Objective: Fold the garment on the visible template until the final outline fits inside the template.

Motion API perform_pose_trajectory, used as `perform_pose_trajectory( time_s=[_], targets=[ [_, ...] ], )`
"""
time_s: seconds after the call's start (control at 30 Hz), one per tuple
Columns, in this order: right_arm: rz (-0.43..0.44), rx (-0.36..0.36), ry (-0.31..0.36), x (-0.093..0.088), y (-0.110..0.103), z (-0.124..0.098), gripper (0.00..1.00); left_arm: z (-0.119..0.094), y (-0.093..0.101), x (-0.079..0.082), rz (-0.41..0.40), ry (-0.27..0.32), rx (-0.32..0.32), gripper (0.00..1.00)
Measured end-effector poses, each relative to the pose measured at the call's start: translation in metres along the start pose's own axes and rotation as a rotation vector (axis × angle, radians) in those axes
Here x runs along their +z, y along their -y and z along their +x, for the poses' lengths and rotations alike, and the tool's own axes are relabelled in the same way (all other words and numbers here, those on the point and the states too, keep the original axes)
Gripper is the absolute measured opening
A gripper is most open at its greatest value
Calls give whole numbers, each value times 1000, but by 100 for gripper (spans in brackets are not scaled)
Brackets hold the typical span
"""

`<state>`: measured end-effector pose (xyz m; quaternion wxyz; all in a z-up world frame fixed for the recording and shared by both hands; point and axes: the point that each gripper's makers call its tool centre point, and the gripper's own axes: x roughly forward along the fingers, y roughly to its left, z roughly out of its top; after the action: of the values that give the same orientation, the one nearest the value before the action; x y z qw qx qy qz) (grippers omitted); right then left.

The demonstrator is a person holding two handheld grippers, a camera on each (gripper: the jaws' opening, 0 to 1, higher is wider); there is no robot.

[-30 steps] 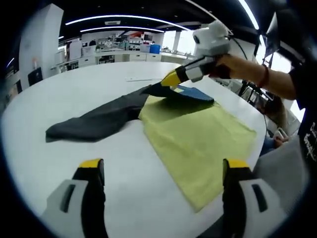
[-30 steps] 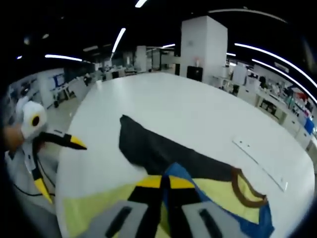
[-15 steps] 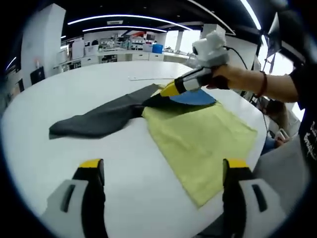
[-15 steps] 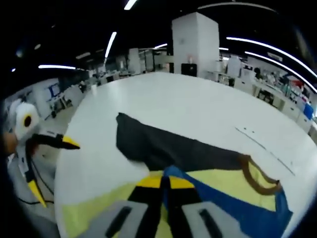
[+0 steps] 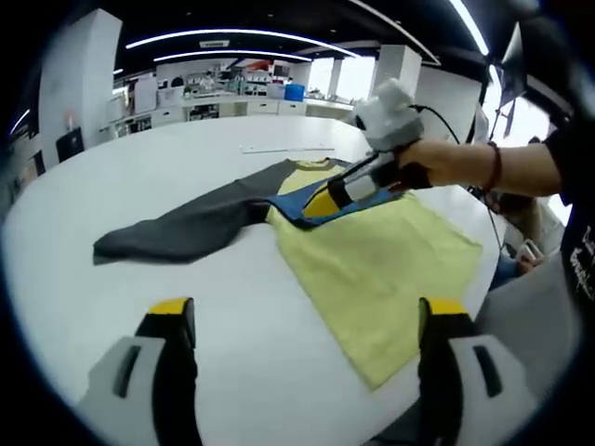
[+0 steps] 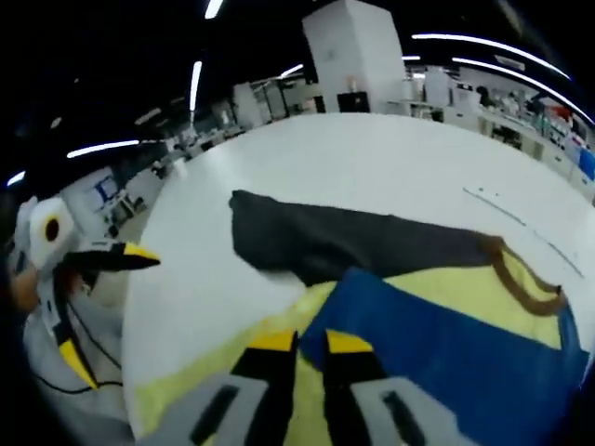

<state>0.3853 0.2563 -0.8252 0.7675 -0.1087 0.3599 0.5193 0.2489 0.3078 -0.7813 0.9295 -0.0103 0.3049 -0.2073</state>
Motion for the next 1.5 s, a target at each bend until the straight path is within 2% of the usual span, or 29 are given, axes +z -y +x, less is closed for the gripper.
perform_pose_trajectory(
  time_s=[0.3, 0.4, 0.63, 0.77, 1.13, 1.3, 1.5],
  targets=[
    [-36, -65, 43, 8, 18, -11, 59, 1, 0, 2, 13, -1, 2, 99],
    [-49, -89, 59, 6, 21, -21, 73, 1, 0, 3, 16, 3, 2, 99],
    [-72, -120, 70, -5, 36, -38, 94, 3, 0, 3, 22, -1, 2, 99],
    [-61, -139, 89, -10, 44, -55, 96, 4, 1, 5, 25, -1, 1, 99],
    [-60, -269, 135, -32, 88, -100, 94, 8, 4, 6, 39, -5, -11, 99],
    [-54, -339, 140, -49, 110, -123, 84, 9, 10, 7, 43, -9, -15, 99],
    [-9, -404, 165, -64, 131, -145, 68, 11, 11, 6, 47, -15, -22, 99]
  ],
)
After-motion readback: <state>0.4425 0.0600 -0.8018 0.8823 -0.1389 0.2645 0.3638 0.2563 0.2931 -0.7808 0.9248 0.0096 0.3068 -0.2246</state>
